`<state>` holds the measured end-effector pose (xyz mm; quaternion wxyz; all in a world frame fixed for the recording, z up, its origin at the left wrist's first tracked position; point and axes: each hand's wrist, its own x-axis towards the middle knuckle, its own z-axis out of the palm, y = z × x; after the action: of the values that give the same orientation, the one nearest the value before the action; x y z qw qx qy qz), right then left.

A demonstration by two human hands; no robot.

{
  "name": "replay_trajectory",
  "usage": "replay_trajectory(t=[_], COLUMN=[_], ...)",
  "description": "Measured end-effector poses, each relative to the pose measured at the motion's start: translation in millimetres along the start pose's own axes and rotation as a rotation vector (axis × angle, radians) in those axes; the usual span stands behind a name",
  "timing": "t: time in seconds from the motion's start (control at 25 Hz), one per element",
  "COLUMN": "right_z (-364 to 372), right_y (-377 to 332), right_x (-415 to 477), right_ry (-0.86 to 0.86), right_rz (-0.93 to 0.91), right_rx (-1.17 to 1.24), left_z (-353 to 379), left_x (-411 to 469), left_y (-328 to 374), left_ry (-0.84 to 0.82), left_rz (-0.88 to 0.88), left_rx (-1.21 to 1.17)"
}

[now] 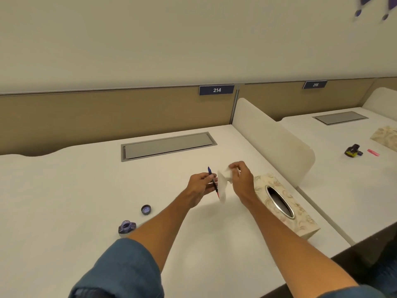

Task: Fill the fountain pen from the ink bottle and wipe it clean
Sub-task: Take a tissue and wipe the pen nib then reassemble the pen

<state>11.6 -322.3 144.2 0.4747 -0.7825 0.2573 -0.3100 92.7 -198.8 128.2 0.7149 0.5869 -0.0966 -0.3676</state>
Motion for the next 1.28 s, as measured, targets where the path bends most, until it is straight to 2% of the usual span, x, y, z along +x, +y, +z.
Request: replay_trajectory(t=[0.16, 0.32, 0.48, 0.68, 0.96, 1.08, 1.16, 1.28], right_z=[43.5, 79.2, 108.6, 146.4, 185.0, 197.4, 204.7, 210.7], right_y=[-13.2, -16.1, -25.3, -40.1, -51.3, -59.9, -62.5, -68.2], right_x=[-17.2, -23.7, -24.7, -29.4, -41.5, -47.7, -49.4, -55.8], right_ry=[-0.261, -0.392, -0.355, -0.349, -0.328, -0.444, -0.477, -0.348], right_rz=[0.104, 0.042, 0.073, 0.162, 0.193, 0.179, 0.163, 0.032], right_rx=[0.081, 0.043, 0.06, 0.126, 0.142, 0.198, 0.204, 0.16], left_z=[-36.3, -73.5, -107.0, -145.4, -186.9, -194.4, -198.6, -206.7], left_x=[-9.1, -20.6, -34.2, -50.6, -66.5, -71.1, -72.7, -72.6], left_y=[8.1, 14.9, 19.8, 26.1, 28.5, 28.5, 28.1, 27.1], left_ry=[0.085, 0.149, 0.177, 0.248, 0.283, 0.242, 0.282, 0.411], left_rz=[0.036, 0.07, 0.093, 0.107, 0.121, 0.114, 0.135, 0.164], left_rx=[-0.01, 0.015, -0.019, 0.102, 0.034, 0.022, -0.006, -0.032])
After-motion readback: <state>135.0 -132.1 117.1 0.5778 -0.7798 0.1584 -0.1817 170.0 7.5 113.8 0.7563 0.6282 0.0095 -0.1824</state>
